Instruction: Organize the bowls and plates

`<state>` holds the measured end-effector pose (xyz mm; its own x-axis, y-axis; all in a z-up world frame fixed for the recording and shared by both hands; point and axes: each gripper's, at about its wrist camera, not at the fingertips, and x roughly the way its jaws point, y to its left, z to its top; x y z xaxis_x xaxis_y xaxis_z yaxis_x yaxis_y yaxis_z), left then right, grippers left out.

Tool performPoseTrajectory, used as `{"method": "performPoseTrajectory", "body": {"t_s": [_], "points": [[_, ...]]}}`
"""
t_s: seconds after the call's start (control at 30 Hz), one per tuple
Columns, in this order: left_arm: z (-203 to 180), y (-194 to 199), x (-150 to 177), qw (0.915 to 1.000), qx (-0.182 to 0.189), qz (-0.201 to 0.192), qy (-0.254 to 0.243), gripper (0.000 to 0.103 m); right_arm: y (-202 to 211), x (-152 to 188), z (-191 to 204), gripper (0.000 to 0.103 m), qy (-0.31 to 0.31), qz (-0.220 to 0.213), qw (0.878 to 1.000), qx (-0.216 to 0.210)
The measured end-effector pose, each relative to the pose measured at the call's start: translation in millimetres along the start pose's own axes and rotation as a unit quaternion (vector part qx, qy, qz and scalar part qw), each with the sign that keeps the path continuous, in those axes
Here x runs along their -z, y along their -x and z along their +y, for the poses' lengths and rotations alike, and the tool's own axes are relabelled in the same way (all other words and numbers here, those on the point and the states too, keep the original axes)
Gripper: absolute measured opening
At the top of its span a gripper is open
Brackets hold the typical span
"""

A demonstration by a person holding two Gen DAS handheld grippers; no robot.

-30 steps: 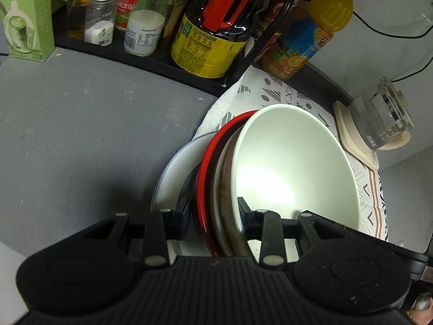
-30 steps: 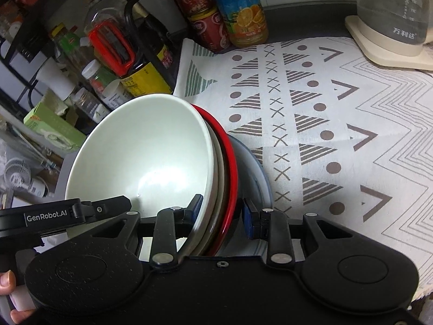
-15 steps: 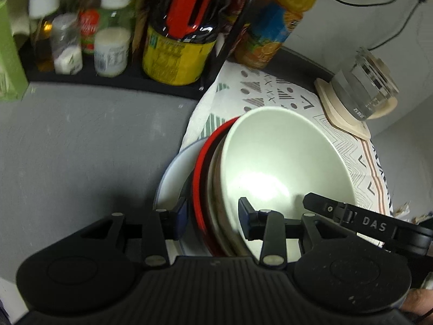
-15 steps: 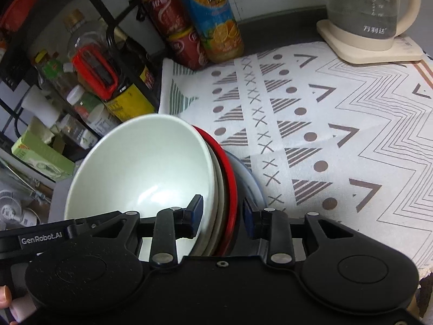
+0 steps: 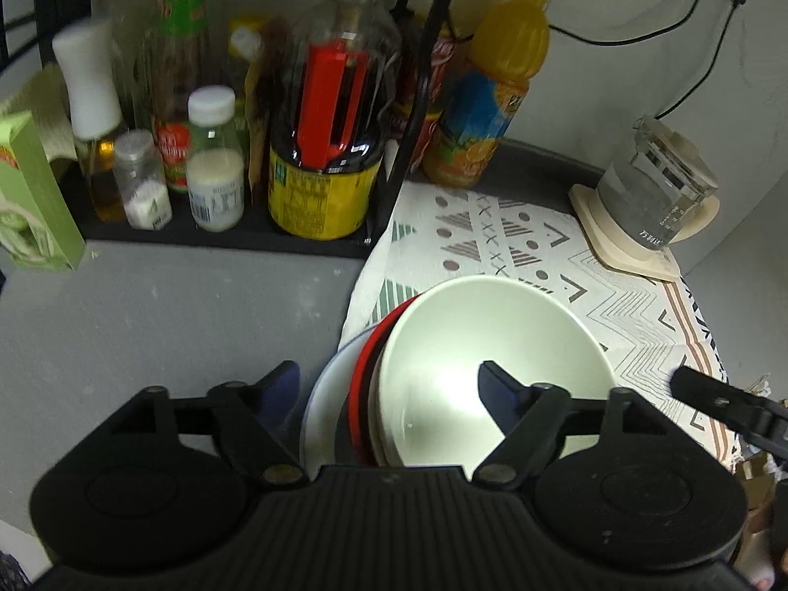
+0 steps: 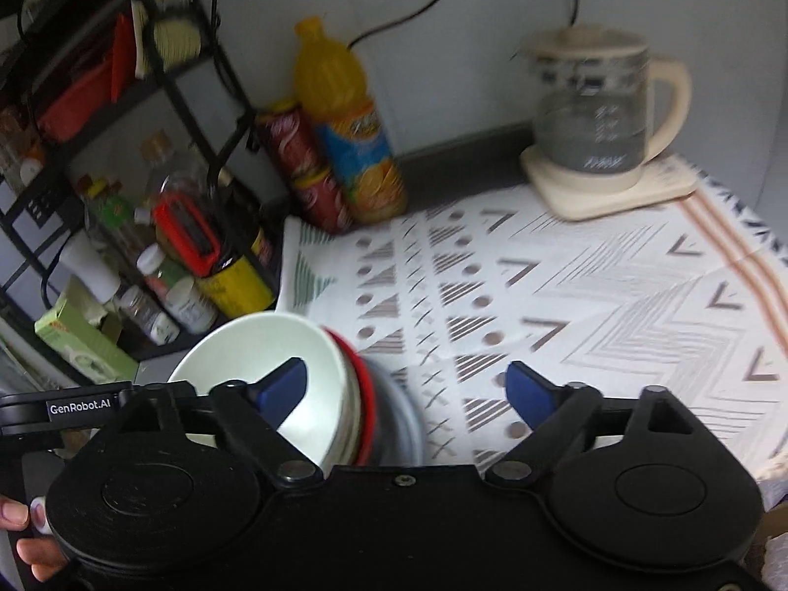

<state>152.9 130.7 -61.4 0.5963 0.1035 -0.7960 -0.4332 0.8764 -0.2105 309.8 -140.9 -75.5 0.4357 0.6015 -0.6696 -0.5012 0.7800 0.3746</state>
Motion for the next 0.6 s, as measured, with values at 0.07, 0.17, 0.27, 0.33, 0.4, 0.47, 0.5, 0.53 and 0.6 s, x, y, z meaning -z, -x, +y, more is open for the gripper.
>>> {"method": "performPoseTrajectory", "body": {"t_s": [0.07, 0.17, 0.27, 0.33, 0.4, 0.47, 0.5, 0.53, 0.6], "points": [[-6.0, 7.8, 0.1, 0.9999, -0.001, -0.014, -0.006, 0.085, 12.6, 2.4, -4.1, 0.095, 0.008, -0.014, 1.0, 0.014], [-15.8, 18.5, 2.3, 0.9995, -0.001, -0.024, -0.019, 0.087, 30.5, 7.1, -10.3, 0.099, 0.011, -0.032, 0.999, 0.036], [-27.0, 29.1, 7.6, 0.9992, -0.005, -0.024, -0.032, 0.088, 47.6, 13.5, -18.3, 0.1, 0.003, -0.04, 0.998, 0.053], [-32.1, 38.3, 12.2, 0.9989, -0.004, -0.03, -0.036, 0.088, 58.3, 19.1, -21.6, 0.103, -0.001, -0.045, 0.997, 0.06], [-36.8, 48.9, 18.0, 0.9985, -0.007, -0.035, -0.041, 0.088, 70.8, 25.8, -24.6, 0.103, -0.005, -0.051, 0.997, 0.064], [-40.3, 57.6, 24.4, 0.9982, -0.003, -0.038, -0.045, 0.089, 81.9, 31.3, -27.4, 0.103, -0.008, -0.056, 0.996, 0.071], [-41.5, 61.7, 27.9, 0.9981, -0.002, -0.04, -0.047, 0.089, 87.5, 34.2, -28.3, 0.103, -0.01, -0.06, 0.995, 0.073], [-42.5, 65.5, 31.7, 0.998, -0.001, -0.04, -0.049, 0.089, 93.5, 38.2, -28.9, 0.103, -0.011, -0.064, 0.995, 0.076], [-44.4, 72.6, 40.6, 0.9978, 0.002, -0.042, -0.052, 0.089, 104.2, 45.3, -28.9, 0.103, -0.01, -0.07, 0.994, 0.083]]}}
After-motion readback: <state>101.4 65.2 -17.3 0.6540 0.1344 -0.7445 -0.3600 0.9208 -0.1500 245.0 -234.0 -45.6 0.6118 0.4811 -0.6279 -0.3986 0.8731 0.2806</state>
